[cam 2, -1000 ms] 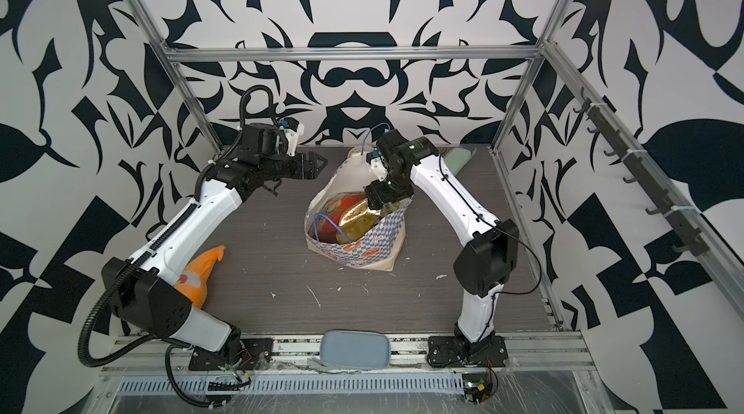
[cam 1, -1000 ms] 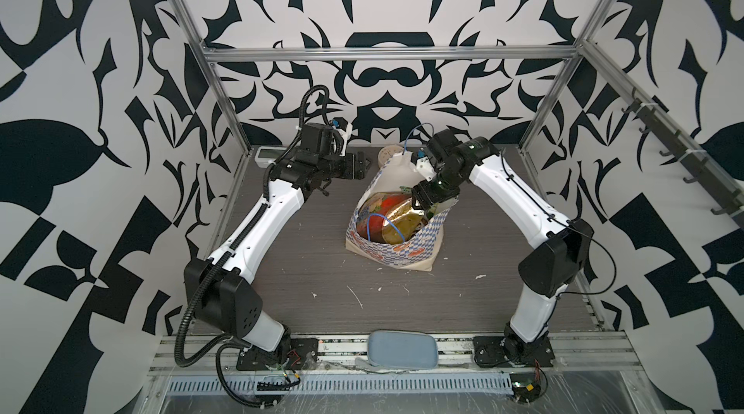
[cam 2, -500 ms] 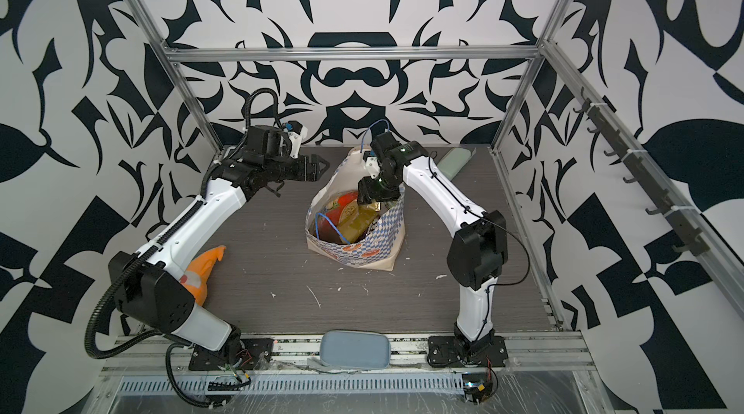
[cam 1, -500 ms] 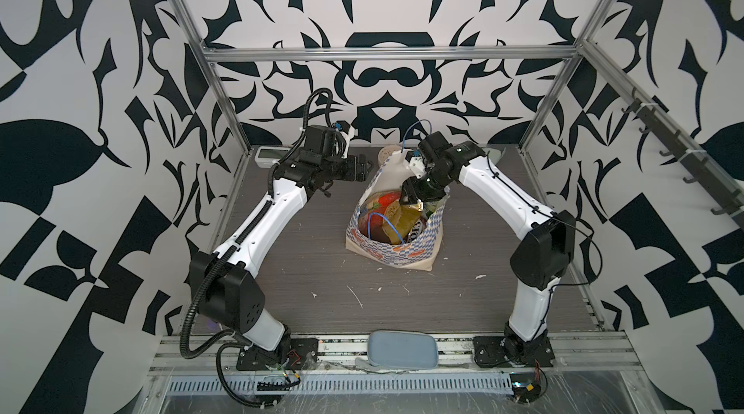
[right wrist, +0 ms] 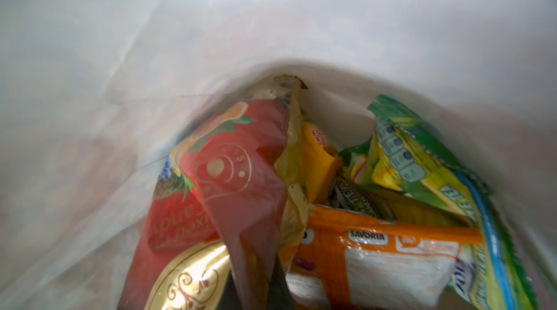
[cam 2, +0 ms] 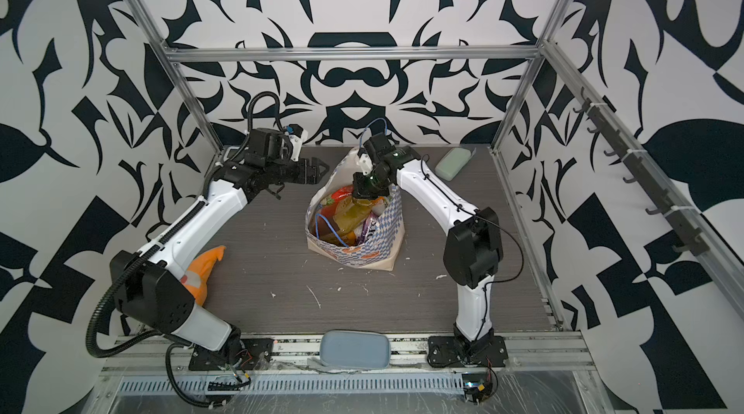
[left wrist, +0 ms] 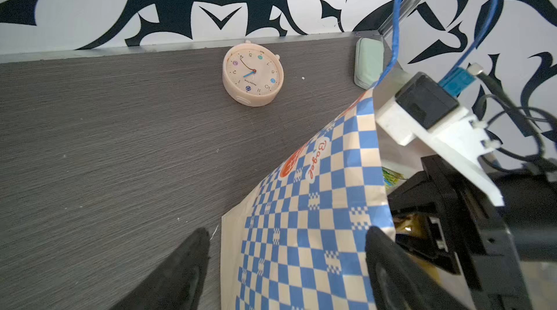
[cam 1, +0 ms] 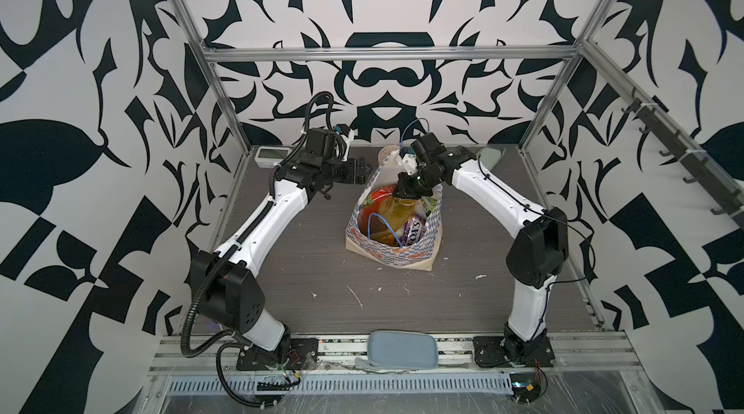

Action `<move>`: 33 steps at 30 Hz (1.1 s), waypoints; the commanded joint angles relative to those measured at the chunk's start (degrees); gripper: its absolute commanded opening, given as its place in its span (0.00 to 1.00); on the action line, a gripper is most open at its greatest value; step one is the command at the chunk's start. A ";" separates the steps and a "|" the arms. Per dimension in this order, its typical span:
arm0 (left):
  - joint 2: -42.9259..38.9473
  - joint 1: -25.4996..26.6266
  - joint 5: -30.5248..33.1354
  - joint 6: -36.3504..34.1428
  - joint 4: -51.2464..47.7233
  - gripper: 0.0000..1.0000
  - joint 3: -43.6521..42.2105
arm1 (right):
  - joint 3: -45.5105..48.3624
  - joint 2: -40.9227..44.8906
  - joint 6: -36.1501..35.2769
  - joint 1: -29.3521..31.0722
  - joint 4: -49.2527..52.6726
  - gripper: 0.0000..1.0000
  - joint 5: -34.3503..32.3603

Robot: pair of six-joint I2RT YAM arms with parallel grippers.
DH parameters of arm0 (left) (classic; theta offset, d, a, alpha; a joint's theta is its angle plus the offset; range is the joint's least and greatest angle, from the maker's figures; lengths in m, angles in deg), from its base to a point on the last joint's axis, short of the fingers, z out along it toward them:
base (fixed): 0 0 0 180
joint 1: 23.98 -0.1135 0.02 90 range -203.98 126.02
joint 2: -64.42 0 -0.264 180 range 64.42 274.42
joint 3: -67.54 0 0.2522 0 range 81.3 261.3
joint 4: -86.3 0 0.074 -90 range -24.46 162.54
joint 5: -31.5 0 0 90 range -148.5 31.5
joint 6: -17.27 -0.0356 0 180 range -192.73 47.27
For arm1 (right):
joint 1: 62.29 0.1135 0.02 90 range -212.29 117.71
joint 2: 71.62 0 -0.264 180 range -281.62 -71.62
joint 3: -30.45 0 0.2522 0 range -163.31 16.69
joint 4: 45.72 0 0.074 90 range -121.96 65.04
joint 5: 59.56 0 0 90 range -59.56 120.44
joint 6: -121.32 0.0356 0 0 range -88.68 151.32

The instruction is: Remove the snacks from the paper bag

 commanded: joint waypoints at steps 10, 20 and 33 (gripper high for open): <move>-7.58 -1.34 11.13 2.21 7.93 0.84 -7.86 | 6.52 12.60 3.53 -1.05 -25.27 0.00 10.53; -7.40 -1.34 10.13 3.09 8.12 0.84 -7.99 | 10.32 15.76 4.50 -2.50 -28.97 0.00 12.83; -8.76 -1.34 6.67 3.32 10.31 0.84 -9.04 | 8.85 16.17 2.74 -3.77 -28.05 0.00 14.15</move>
